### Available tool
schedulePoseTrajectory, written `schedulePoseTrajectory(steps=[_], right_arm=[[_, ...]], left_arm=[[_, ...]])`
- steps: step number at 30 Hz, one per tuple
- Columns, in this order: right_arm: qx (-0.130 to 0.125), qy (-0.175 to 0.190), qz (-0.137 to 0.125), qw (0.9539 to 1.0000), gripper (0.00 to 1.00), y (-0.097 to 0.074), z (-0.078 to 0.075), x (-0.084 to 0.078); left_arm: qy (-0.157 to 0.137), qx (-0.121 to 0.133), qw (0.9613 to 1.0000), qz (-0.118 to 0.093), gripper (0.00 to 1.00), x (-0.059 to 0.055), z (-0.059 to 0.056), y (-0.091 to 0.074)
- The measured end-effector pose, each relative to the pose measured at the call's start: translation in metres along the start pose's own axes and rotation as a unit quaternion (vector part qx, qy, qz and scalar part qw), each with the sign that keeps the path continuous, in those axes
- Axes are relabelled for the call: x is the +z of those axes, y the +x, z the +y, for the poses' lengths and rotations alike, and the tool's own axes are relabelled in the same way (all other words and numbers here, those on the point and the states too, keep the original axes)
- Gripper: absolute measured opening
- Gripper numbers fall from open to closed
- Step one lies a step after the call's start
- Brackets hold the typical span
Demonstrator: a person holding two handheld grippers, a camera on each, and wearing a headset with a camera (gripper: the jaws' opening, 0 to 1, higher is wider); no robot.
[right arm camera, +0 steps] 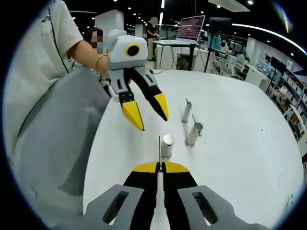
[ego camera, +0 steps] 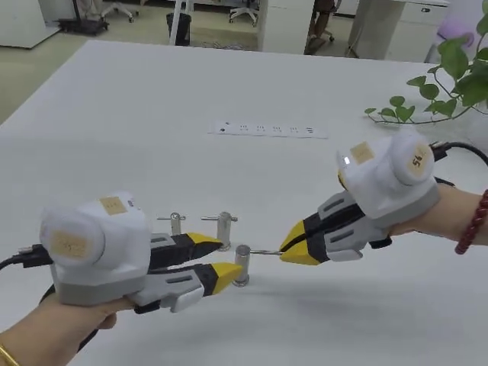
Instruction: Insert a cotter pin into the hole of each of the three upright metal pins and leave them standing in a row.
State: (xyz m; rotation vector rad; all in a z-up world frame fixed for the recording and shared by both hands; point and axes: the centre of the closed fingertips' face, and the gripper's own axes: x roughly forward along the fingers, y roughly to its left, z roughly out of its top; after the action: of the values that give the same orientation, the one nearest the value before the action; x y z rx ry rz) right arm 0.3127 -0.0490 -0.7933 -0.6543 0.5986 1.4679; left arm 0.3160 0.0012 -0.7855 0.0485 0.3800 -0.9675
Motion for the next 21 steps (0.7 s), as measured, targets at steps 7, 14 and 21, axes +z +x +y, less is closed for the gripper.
schedulePoseTrajectory(steps=[7, 14, 21], right_arm=[[-0.004, -0.002, 0.017, 0.9998, 0.03, 0.004, -0.009, -0.011], [-0.003, -0.008, 0.029, 0.9995, 0.03, 0.009, -0.016, -0.019], [-0.002, -0.008, 0.030, 0.9995, 0.04, 0.014, -0.018, -0.021]], left_arm=[[0.009, 0.018, 0.9996, 0.021, 0.25, -0.010, 0.007, 0.013], [0.012, 0.024, 0.9990, 0.034, 0.24, -0.017, 0.012, 0.024], [0.016, 0.031, 0.9981, 0.051, 0.20, -0.025, 0.015, 0.032]])
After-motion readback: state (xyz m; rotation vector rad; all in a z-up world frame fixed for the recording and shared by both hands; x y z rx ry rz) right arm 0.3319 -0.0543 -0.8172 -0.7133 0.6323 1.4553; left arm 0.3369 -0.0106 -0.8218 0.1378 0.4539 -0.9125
